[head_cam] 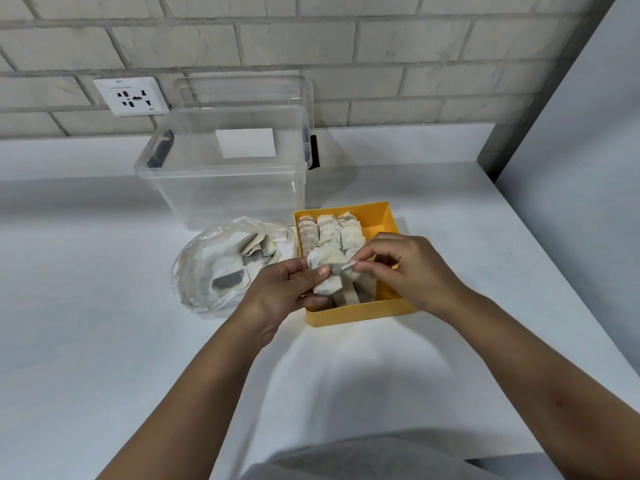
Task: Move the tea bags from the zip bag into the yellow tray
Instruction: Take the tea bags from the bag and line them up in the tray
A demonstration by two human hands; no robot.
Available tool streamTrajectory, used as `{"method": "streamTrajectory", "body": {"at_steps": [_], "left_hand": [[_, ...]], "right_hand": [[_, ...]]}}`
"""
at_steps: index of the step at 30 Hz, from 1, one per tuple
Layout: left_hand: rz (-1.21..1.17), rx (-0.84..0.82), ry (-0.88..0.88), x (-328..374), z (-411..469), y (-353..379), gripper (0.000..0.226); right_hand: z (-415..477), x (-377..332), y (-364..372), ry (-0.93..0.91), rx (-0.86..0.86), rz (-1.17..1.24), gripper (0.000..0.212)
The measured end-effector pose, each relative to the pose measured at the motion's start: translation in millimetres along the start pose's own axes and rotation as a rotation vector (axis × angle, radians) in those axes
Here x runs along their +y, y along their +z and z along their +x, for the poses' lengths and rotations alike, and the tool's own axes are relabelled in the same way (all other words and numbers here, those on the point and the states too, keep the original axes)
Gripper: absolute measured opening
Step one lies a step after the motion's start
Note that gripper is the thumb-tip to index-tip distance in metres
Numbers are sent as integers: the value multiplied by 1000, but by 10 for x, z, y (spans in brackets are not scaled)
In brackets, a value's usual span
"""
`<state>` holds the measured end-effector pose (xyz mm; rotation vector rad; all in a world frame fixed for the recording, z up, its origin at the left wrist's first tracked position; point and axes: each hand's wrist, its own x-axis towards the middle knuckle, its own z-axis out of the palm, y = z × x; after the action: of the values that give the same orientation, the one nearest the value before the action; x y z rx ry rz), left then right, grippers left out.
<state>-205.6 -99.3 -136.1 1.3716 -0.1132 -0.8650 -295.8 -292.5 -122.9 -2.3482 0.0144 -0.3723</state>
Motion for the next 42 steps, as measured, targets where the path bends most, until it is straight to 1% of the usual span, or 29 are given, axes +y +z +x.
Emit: {"method": "streamTrajectory", "body": {"at_steps": [3,4,5,7,9,11,14,21,25,27,28,30,32,33,35,38,42], "left_hand": [[79,61,37,-5,15,-7,9],[104,86,54,-3,25,-16,8],[124,103,71,0,35,-23,9],[161,127,95,4,64,-41,13],[182,147,103,6,84,-52,16],[184,158,103,3,97,-56,16],[194,161,102,-10,106,-69,18],[193,169,92,-35,100,-106,17],[147,172,58,-21,100,-65,15],[114,170,33,0,96,-43,14],[101,166,24,8,101,-32,13],[82,158,18,21,104,-14,12],[83,149,25,27,103,9,13],[89,143,31,29,102,24,13],[92,138,40,28,93,54,15],[68,142,41,28,79,88,23],[2,105,-4,38,50,92,29]], "right_hand": [[14,42,-129,76,38,-91,7],[26,72,-183,119,-2,-143,9],[33,109,-234,166,-81,-206,10],[47,160,-294,257,-284,-313,12],[63,183,-280,319,-431,-348,11],[88,203,-213,363,-503,-356,11],[133,256,-86,420,-527,-413,14],[209,308,94,442,-413,-544,20],[209,323,129,420,-395,-589,20],[199,271,95,356,-273,-579,21],[196,223,77,311,-182,-530,20],[196,75,61,230,-28,-309,16],[187,-86,85,182,27,-103,14],[182,-145,113,174,30,-52,15],[182,-194,178,183,28,-23,21],[208,-162,257,222,37,-41,33],[195,-117,291,204,106,-15,32]]}}
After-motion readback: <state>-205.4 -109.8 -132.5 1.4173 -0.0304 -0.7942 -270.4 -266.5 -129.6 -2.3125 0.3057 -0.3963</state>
